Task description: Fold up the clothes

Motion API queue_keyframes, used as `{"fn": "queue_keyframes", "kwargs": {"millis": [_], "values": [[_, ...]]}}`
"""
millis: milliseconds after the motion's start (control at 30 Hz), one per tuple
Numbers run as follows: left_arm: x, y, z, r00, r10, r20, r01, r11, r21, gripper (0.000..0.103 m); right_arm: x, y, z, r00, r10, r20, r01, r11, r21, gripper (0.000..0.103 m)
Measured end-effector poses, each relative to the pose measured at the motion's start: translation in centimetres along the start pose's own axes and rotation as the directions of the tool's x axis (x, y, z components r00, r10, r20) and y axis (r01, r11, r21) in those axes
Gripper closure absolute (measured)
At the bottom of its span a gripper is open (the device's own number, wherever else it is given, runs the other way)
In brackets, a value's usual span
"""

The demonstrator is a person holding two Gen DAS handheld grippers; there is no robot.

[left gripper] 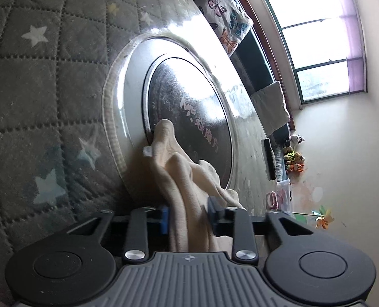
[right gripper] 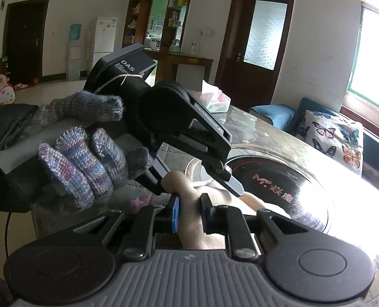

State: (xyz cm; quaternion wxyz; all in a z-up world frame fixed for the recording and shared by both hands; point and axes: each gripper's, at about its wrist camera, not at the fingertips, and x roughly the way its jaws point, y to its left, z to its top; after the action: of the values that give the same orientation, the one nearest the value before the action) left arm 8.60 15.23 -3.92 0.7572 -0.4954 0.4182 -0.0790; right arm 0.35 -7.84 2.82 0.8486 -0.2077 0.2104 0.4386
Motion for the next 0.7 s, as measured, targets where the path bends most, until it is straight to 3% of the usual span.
{"fn": "queue_keyframes", "kwargs": {"millis": [100, 233, 400, 533, 700], "values": [[-0.1, 0.3, 0.0, 1.000, 0.007, 0.004, -0.007, 1.000, 0.001, 0.087, -0.1, 0.3, -0.1, 1.000, 0.005, -0.007, -0.005, 1.000, -0.010, 0.087], [0.0, 0.3, -0.3, 1.000, 0.025, 0.015, -0.026, 0.999, 0.028, 0.088, -0.1, 0.0, -0.1, 1.000, 0.014, -0.017, -0.014, 1.000, 0.005, 0.083], [0.2, 0.2, -0.3, 0.999, 0.038, 0.018, -0.039, 0.998, 0.046, 0.088, -2.0, -2.5, -1.1, 1.000, -0.004, -0.029, 0.008, 0.992, 0.124, 0.082], [0.2, 0.1, -0.3, 0.999, 0.045, 0.023, -0.046, 0.997, 0.062, 0.088, -2.9, -6.7, -3.0, 0.991, -0.113, -0.070, 0.127, 0.964, 0.235, 0.082], [0.2, -0.1, -0.4, 0.998, 0.055, 0.025, -0.056, 0.996, 0.071, 0.088, -3.4, -12.4, -6.3, 0.945, -0.283, -0.164, 0.324, 0.871, 0.369, 0.082]]}}
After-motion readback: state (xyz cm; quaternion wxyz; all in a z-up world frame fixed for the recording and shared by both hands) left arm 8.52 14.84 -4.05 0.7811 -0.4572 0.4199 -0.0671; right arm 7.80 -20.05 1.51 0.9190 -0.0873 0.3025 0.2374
